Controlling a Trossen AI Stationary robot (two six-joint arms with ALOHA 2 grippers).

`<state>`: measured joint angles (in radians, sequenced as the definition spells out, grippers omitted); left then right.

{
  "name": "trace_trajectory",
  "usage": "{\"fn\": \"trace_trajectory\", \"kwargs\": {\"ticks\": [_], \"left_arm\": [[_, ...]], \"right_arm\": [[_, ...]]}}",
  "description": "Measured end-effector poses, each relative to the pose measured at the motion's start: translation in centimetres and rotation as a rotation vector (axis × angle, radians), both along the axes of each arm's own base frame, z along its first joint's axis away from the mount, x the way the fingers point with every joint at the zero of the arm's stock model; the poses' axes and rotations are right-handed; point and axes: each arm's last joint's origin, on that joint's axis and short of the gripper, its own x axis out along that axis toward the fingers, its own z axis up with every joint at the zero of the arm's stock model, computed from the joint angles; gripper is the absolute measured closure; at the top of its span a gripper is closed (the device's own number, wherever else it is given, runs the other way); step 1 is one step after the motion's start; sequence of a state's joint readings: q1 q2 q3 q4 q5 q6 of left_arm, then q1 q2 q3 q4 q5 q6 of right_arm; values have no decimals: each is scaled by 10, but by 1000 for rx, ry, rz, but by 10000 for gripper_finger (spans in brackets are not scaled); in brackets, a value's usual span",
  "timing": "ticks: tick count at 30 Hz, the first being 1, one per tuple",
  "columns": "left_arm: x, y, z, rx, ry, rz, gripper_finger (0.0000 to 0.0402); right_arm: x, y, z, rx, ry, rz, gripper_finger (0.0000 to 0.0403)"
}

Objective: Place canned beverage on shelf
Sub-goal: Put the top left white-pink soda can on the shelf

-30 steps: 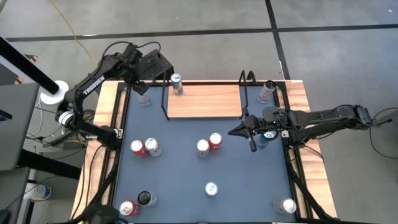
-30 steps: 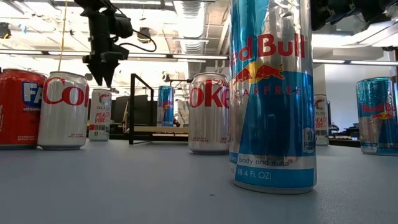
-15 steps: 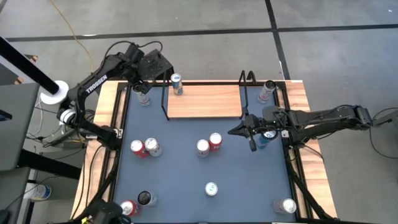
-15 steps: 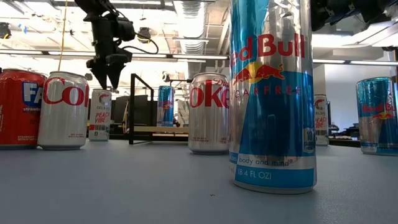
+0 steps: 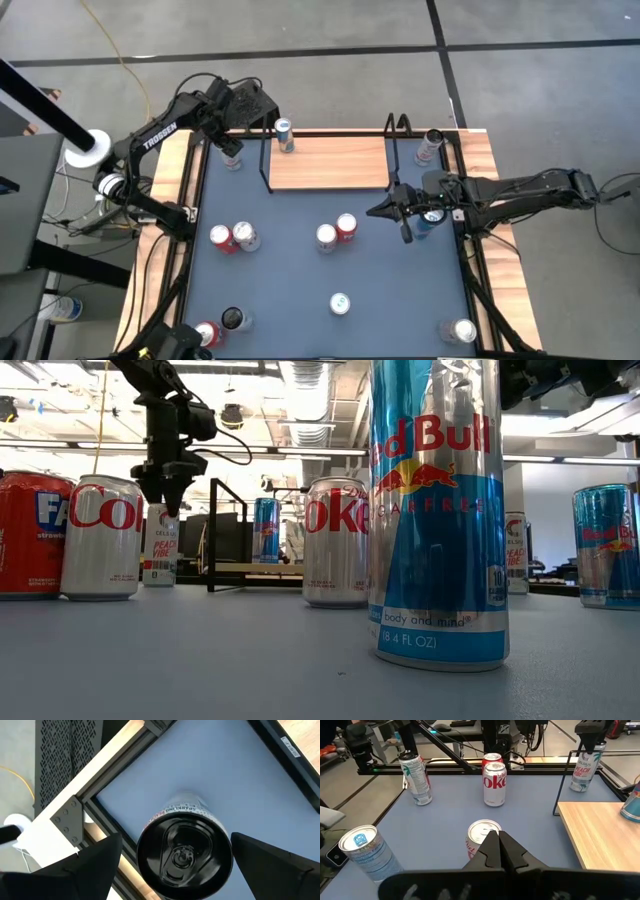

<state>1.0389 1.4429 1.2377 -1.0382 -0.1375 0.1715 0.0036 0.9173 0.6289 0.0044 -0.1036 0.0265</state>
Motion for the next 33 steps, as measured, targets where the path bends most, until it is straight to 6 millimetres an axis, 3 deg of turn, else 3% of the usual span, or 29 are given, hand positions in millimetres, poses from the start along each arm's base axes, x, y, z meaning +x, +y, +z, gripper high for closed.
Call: {"fn": "trace_trajectory", "kwargs": {"ticks": [9, 18, 26, 29, 33], "left_arm": [[0, 0, 0, -2, -8, 24, 52], [0, -1, 0, -6, -15, 41, 156], [-1, -4, 3, -2, 7, -12, 160], [0, -8, 14, 41, 5, -57, 153], [5, -18, 43, 157, -22, -102, 146]], "right_arm": [[0, 0, 0, 7, 1, -1, 403], [0, 1, 0, 26, 3, -3, 403], [0, 1, 0, 28, 3, -4, 403], [0, 1, 0, 27, 5, -2, 403], [-1, 4, -1, 27, 18, 10, 403]]}}
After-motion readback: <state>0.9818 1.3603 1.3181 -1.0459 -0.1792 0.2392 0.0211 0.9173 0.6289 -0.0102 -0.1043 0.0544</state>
